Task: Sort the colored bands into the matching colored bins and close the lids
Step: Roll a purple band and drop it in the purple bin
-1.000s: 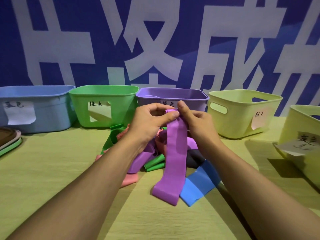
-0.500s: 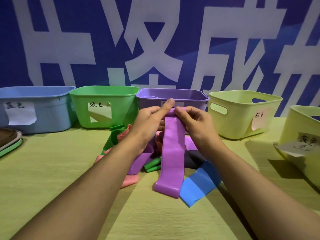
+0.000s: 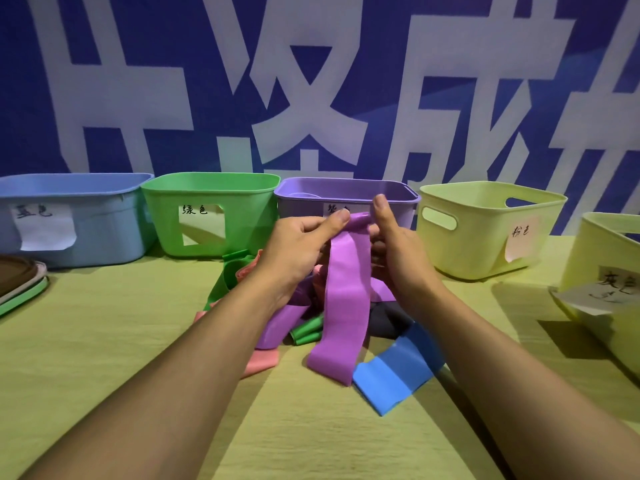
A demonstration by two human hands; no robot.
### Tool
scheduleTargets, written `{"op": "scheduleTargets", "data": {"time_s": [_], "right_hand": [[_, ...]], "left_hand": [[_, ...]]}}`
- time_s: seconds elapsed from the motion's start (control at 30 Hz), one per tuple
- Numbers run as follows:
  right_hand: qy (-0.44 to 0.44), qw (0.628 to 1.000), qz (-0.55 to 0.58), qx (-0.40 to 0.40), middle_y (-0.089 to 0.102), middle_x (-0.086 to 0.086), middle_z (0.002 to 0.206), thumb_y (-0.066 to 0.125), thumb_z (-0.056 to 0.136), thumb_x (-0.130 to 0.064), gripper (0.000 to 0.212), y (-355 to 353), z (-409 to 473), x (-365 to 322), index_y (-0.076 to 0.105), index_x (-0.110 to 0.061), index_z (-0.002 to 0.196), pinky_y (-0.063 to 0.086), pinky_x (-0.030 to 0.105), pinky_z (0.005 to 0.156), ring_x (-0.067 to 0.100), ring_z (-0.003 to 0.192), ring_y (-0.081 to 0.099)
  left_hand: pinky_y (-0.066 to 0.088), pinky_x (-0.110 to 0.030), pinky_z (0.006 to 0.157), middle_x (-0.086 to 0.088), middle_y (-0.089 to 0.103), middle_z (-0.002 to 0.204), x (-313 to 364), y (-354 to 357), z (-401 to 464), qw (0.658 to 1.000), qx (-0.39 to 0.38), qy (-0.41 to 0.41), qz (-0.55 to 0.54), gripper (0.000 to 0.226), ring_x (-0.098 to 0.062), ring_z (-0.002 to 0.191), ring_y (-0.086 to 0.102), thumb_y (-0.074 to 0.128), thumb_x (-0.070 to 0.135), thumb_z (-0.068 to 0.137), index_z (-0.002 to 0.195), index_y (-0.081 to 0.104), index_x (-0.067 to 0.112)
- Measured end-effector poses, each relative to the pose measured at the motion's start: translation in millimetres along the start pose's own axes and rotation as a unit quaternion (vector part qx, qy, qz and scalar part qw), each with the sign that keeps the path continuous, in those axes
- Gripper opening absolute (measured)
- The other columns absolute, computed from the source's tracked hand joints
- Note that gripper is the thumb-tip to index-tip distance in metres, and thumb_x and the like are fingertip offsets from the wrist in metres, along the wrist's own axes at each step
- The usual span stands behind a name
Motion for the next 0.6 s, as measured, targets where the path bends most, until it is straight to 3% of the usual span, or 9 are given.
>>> {"op": "scheduleTargets", "data": {"time_s": [0.1, 0.23, 0.27, 0.37, 0.47, 0.53, 0.6], "right_hand": [[0.026, 0.999, -0.034, 0.007, 0.079, 0.009, 0.087, 0.041, 0.09, -0.079, 0.077, -1.5, -2.5, 1.0, 0.082, -0.015, 0.081, 0.058, 0.052, 0.089, 0.034, 0.094, 0.075], [0.025, 0.998, -0.046, 0.026, 0.079, 0.013, 0.091, 0.047, 0.084, -0.086, 0.083, -4.0, 2.1, 4.8, 0.078, -0.009, 0.082, 0.059, 0.05, 0.09, 0.036, 0.092, 0.074], [0.022, 0.998, -0.048, 0.038, 0.077, 0.014, 0.088, 0.051, 0.08, -0.088, 0.083, -5.6, 3.9, 5.7, 0.073, -0.008, 0.076, 0.058, 0.047, 0.087, 0.038, 0.086, 0.072], [0.007, 0.997, -0.053, 0.062, 0.076, 0.004, 0.077, 0.06, 0.083, -0.078, 0.067, -9.3, 4.3, 4.5, 0.074, -0.015, 0.066, 0.052, 0.035, 0.073, 0.02, 0.074, 0.066], [-0.018, 0.996, -0.056, 0.062, 0.076, 0.02, 0.088, 0.065, 0.087, -0.068, 0.064, -9.8, 3.5, 2.1, 0.079, -0.006, 0.084, 0.053, 0.037, 0.074, 0.017, 0.075, 0.065], [-0.034, 0.996, -0.064, 0.057, 0.073, 0.028, 0.096, 0.066, 0.084, -0.071, 0.072, -9.4, 3.2, 1.6, 0.076, 0.0, 0.092, 0.053, 0.046, 0.073, 0.019, 0.075, 0.062], [-0.036, 0.996, -0.061, 0.049, 0.075, 0.024, 0.094, 0.067, 0.085, -0.068, 0.065, -8.8, 4.2, 2.8, 0.078, -0.005, 0.094, 0.055, 0.05, 0.076, 0.02, 0.077, 0.063]], "left_hand": [[0.053, -0.027, 0.064, -0.005, 0.074, 0.075, -1.4, 2.0, 0.3, 1.0, -0.011, 0.002, 0.002, 0.02, -0.015, 0.066, 0.066, 0.072, 0.027, 0.094, 0.094, 0.079, 0.008], [0.057, -0.022, 0.064, -0.006, 0.075, 0.079, 0.5, 1.2, -1.5, 1.0, -0.01, 0.015, 0.01, 0.016, -0.013, 0.068, 0.068, 0.072, 0.017, 0.094, 0.098, 0.077, 0.002], [0.057, -0.024, 0.067, -0.007, 0.075, 0.08, 1.3, 1.0, -1.8, 1.0, -0.007, 0.019, 0.017, 0.014, -0.014, 0.07, 0.068, 0.073, 0.016, 0.094, 0.097, 0.076, 0.003], [0.053, -0.041, 0.079, -0.012, 0.073, 0.084, 2.3, 0.9, -2.5, 0.999, 0.0, 0.031, 0.043, 0.006, -0.023, 0.08, 0.063, 0.075, 0.015, 0.092, 0.091, 0.075, 0.008], [0.055, -0.054, 0.094, -0.014, 0.076, 0.09, 2.6, 1.5, -2.6, 0.998, -0.001, 0.031, 0.046, 0.004, -0.024, 0.085, 0.066, 0.077, 0.013, 0.089, 0.092, 0.076, 0.012], [0.055, -0.052, 0.097, -0.017, 0.077, 0.096, 3.2, 1.8, -3.5, 0.999, -0.001, 0.026, 0.039, 0.008, -0.023, 0.088, 0.068, 0.078, 0.01, 0.088, 0.096, 0.075, 0.01], [0.056, -0.048, 0.097, -0.023, 0.076, 0.104, 4.1, 1.7, -4.5, 0.999, 0.001, 0.022, 0.024, 0.011, -0.025, 0.09, 0.069, 0.078, 0.006, 0.087, 0.097, 0.074, 0.01]]}}
Point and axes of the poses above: each hand's wrist, its own z-axis towards the middle knuckle, its own y-axis out of the palm, x = y × z, the point moved 5 cm from there along z, towards the middle knuckle
